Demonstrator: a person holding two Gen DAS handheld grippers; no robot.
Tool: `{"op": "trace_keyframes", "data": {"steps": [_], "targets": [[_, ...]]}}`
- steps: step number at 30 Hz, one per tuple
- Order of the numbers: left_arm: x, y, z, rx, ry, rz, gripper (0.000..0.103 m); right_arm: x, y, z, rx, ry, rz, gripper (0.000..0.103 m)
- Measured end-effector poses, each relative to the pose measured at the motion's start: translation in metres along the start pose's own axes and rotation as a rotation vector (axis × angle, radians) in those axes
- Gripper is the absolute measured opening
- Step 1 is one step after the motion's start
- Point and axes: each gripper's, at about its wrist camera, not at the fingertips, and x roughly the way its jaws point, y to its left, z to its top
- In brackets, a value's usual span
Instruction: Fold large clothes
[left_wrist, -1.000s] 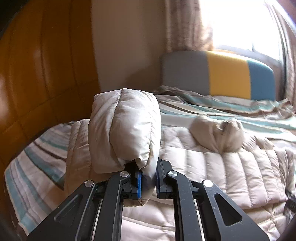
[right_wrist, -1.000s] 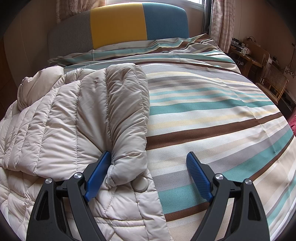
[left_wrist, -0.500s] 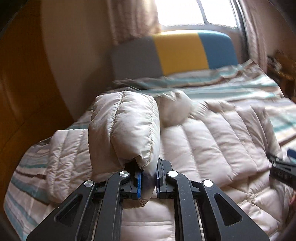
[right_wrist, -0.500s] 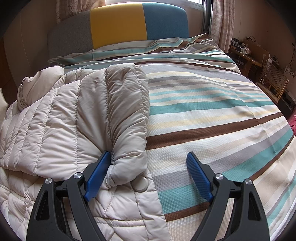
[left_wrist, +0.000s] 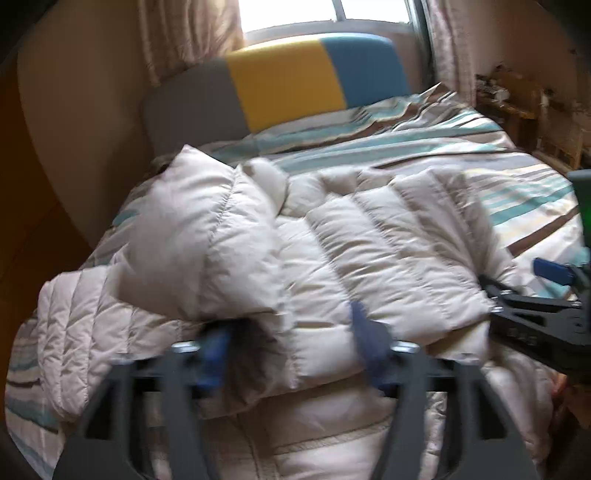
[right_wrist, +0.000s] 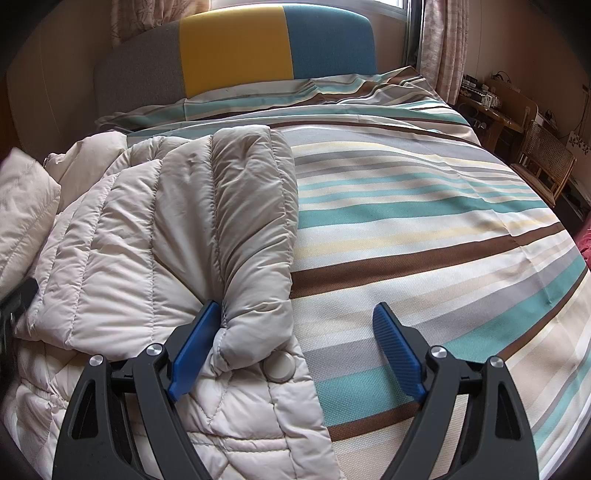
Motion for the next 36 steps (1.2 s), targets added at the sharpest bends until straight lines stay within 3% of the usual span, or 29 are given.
{"op": "trace_keyframes", "data": {"steps": [4,6,8,11,14,17,18,20,24,28,32,36], "targets": [[-0.024,0.016,-0.001,-0.060,-0.048,-0.026,0.072,0.000,0.000,0.000,0.000,-0.002,0.001,0.084],[-0.039,0.040,-0.003,-0.131,-0.079,-0.048,0.083,-0.001,-0.002,0.000,0.011,-0.005,0.021,0.085],[-0.053,0.067,-0.008,-0.190,-0.114,-0.033,0.084,-0.005,-0.005,0.002,0.026,-0.012,0.043,0.085],[-0.057,0.116,-0.013,-0.280,-0.116,0.053,0.084,-0.022,-0.006,0.007,0.025,-0.051,0.055,0.084],[-0.051,0.168,-0.021,-0.371,-0.084,0.159,0.083,-0.067,0.007,0.016,0.012,-0.177,0.127,0.083],[-0.037,0.216,-0.029,-0.459,-0.031,0.237,0.068,-0.100,0.041,0.027,-0.048,-0.264,0.230,0.081],[-0.031,0.228,-0.030,-0.478,-0.017,0.250,0.068,-0.104,0.053,0.031,-0.079,-0.269,0.260,0.079],[-0.026,0.239,-0.034,-0.472,-0.008,0.268,0.068,-0.101,0.092,0.036,-0.175,-0.235,0.319,0.076],[-0.003,0.250,-0.041,-0.429,0.049,0.279,0.068,-0.062,0.143,0.039,-0.252,-0.119,0.360,0.056],[0.021,0.260,-0.062,-0.473,0.114,0.257,0.068,-0.013,0.154,0.036,-0.202,-0.009,0.352,0.055],[0.041,0.265,-0.082,-0.496,0.153,0.204,0.073,0.005,0.172,0.020,-0.278,-0.045,0.298,0.056],[0.048,0.266,-0.085,-0.514,0.180,0.194,0.076,0.011,0.172,0.011,-0.269,-0.062,0.280,0.056]]}}
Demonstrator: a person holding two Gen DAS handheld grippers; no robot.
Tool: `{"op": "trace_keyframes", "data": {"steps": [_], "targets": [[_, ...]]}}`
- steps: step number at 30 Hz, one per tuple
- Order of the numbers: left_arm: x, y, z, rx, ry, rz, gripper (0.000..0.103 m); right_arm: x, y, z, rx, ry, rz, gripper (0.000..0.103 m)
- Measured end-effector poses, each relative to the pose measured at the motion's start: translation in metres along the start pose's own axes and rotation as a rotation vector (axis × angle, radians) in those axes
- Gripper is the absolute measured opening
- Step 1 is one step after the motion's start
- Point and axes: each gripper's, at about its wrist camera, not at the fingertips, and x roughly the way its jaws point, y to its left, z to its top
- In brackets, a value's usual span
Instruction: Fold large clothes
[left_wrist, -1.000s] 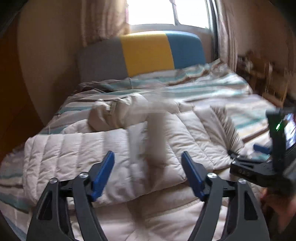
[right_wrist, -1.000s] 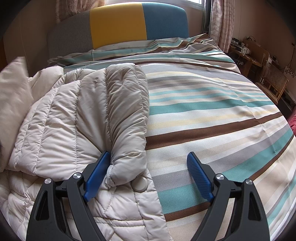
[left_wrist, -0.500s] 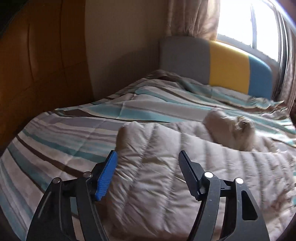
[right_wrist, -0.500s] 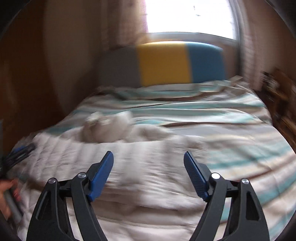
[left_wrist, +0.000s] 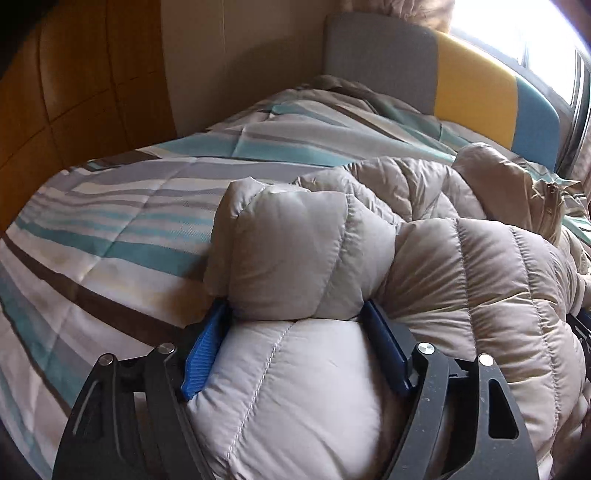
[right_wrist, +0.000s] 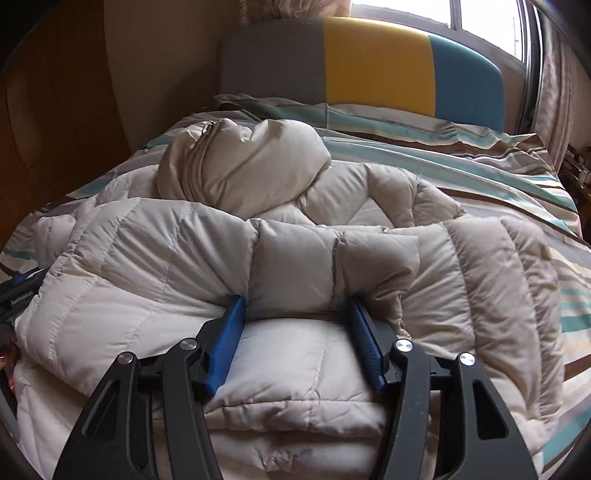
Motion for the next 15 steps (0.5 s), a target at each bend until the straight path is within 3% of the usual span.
{"op": "trace_keyframes", "data": {"steps": [3,6,10,15], "targets": [[-0.006,-0.003,0.001,0.004,0.001,0.011,0.078,-0.002,-0.001,-0.002,0.001,0.000,0.002,0.056],[-0.028,-0.004,0.003,-0.011,-0.008,0.074,0.081,-0.002,0.002,-0.004,-0.001,-0.005,-0.002,0.056],[-0.068,-0.011,0.001,-0.085,-0.121,0.074,0.086,-0.001,-0.002,-0.001,-0.007,-0.006,-0.007,0.057],[-0.053,-0.061,0.007,0.100,-0.101,0.077,0.086,0.000,-0.001,-0.001,-0.007,-0.006,-0.009,0.057]]}}
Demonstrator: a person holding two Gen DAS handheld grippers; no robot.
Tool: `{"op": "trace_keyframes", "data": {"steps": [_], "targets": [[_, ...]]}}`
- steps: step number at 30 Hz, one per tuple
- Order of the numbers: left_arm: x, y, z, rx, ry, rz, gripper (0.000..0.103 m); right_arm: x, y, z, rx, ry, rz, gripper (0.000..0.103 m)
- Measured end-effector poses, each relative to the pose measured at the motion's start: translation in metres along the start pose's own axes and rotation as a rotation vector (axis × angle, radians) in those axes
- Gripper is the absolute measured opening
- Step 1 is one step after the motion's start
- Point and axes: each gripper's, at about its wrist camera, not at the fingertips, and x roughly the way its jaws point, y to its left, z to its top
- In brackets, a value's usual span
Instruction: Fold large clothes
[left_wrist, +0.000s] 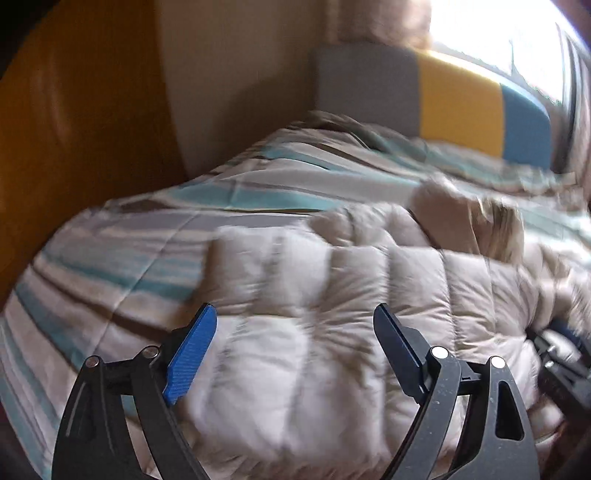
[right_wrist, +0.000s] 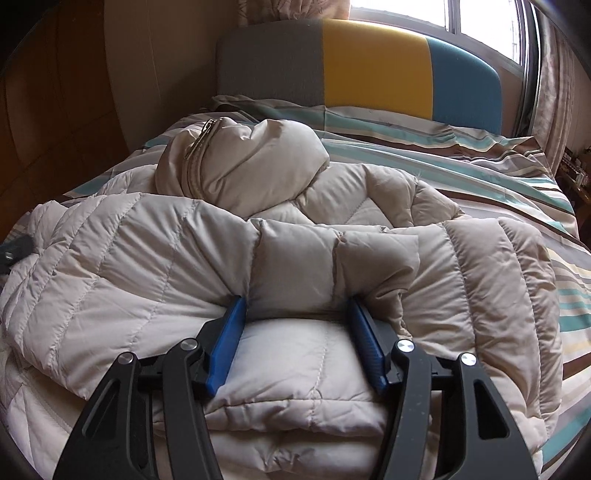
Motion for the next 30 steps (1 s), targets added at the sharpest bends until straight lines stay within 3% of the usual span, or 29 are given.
{"op": "trace_keyframes", "data": {"steps": [3,7,9,17,24,30], "targets": [[0.026,-0.006,-0.002,0.022,0.048,0.039,0.090,0.000,0.000,0.000,-0.003,-0.001,-0.003,0.058],[0.055,0.011,-0.009,-0.062,0.116,-0.037,0.098,0.000,0.002,0.000,-0.010,-0.004,-0.012,0.058],[0.060,0.011,-0.008,-0.064,0.131,-0.041,0.100,0.001,0.004,0.000,-0.016,-0.005,-0.022,0.058],[0.046,0.010,-0.007,-0.036,0.129,-0.020,0.100,-0.002,0.004,0.000,-0.017,-0.010,-0.022,0.058],[0.008,0.011,-0.006,0.000,0.060,0.007,0.100,-0.036,-0.012,0.032,0.070,-0.075,0.083,0.059],[0.039,-0.007,0.007,0.018,0.127,0.037,0.100,-0.001,-0.008,0.046,0.020,0.025,0.022,0.059]]}}
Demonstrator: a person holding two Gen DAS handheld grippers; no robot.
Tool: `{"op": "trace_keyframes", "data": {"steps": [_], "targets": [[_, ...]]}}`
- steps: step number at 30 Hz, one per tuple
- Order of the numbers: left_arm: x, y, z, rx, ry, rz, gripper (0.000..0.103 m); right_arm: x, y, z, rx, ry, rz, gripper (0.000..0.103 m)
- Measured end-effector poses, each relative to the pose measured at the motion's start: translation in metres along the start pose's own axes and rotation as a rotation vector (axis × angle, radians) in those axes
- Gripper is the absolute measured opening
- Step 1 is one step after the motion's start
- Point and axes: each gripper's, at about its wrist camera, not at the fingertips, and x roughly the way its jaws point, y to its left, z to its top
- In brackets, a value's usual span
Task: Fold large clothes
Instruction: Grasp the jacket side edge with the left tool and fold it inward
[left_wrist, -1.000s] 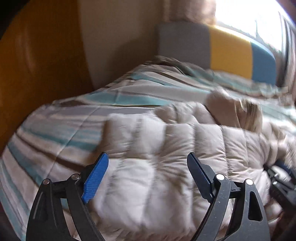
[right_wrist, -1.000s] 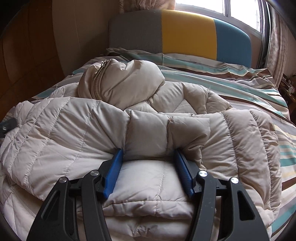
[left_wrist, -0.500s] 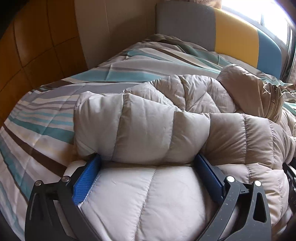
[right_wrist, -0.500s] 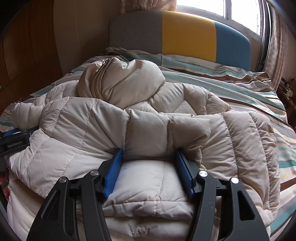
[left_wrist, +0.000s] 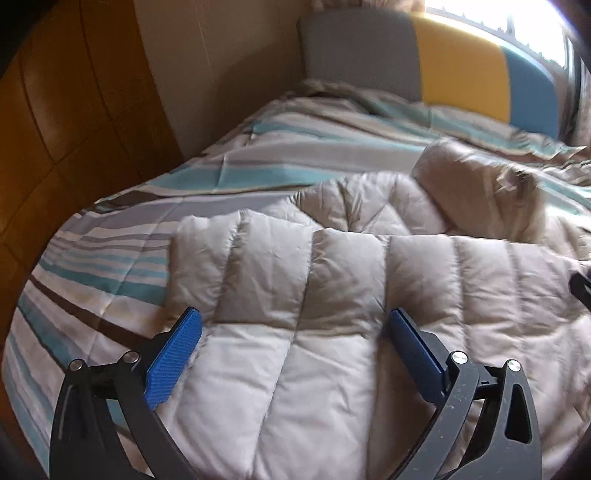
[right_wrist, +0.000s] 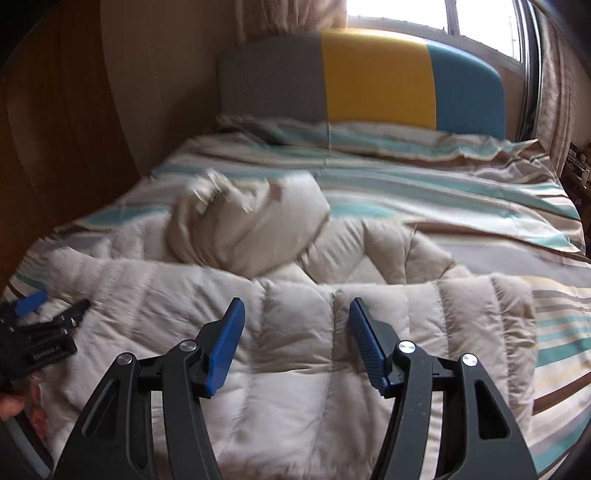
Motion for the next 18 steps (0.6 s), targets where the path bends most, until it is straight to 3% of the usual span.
{"op": "trace_keyframes", "data": {"steps": [5,9,15,18], "targets": [[0.024,0.009,-0.011,-0.057,0.002,-0.092,0.100,0.021,-0.001,-0.019,-0.029,-0.022,-0.007,0.060],[0.022,0.007,-0.012,-0.048,0.006,-0.086,0.100,0.021,-0.002,-0.016,-0.027,-0.005,0.008,0.062],[-0.017,0.027,-0.014,-0.001,0.009,-0.072,0.100,-0.055,-0.032,-0.008,0.106,-0.015,0.105,0.071],[-0.044,0.046,-0.030,-0.004,-0.038,-0.041,0.100,-0.096,-0.044,-0.021,0.075,-0.019,0.070,0.072]]}}
